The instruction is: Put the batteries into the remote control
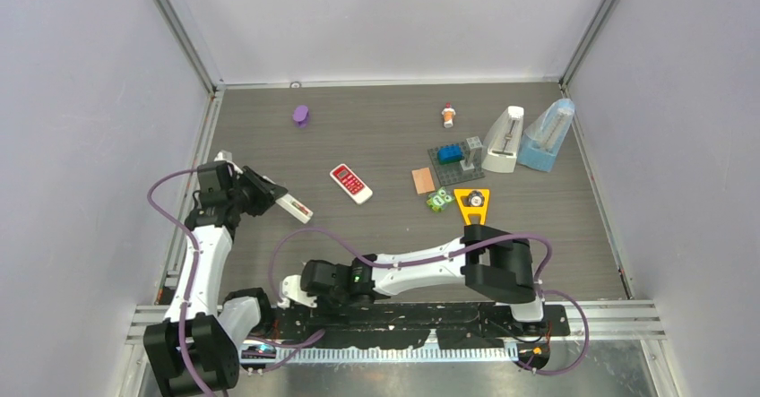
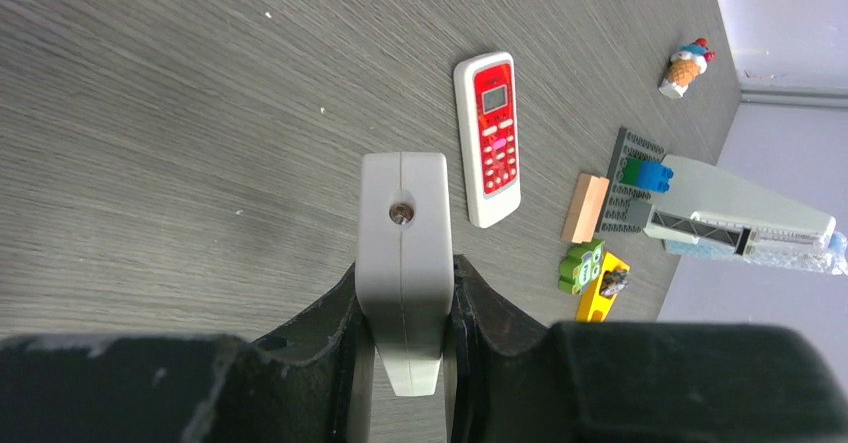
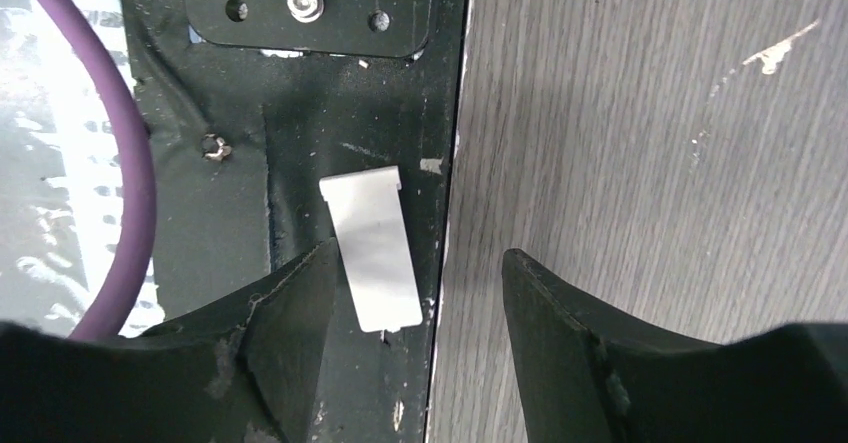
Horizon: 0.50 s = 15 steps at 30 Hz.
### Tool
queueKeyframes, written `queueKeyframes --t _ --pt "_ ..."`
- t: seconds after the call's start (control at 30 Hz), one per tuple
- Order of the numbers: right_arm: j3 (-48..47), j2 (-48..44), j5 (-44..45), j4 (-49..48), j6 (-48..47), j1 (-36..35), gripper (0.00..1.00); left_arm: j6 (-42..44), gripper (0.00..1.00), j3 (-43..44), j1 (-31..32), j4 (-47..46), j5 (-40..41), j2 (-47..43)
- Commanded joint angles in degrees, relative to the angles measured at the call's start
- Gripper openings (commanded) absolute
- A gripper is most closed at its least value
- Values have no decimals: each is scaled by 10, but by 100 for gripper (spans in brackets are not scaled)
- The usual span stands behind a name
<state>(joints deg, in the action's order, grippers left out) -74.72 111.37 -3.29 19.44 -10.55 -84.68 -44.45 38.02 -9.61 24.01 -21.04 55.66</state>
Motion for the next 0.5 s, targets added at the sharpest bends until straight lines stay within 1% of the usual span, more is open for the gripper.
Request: queueKeyframes --t 0.0,0.13,0.2,0.27,0.33,0.37,0.4,0.47 --pt "-32 25 -11 -15 -22 -3 65 11 0 27 -19 -2 -19 -6" --pt "-39 38 -7 -5 -28 -5 62 18 0 29 -24 0 -21 -7" --pt "-39 45 8 1 -31 -12 61 18 0 25 -27 -4 -26 -5" --pt "-45 53 15 12 -28 -13 55 17 0 23 -27 -6 -30 -3" --pt "-50 61 27 23 -21 -14 41 18 0 20 -27 -8 -33 -3" --pt "-50 62 29 24 -15 -14 38 18 0 19 -27 -8 -35 -3" --pt "-49 62 50 27 -11 -14 32 18 0 17 -27 -9 -36 -4" --pt "-48 57 69 27 4 -14 26 18 0 14 -27 -10 -39 -6"
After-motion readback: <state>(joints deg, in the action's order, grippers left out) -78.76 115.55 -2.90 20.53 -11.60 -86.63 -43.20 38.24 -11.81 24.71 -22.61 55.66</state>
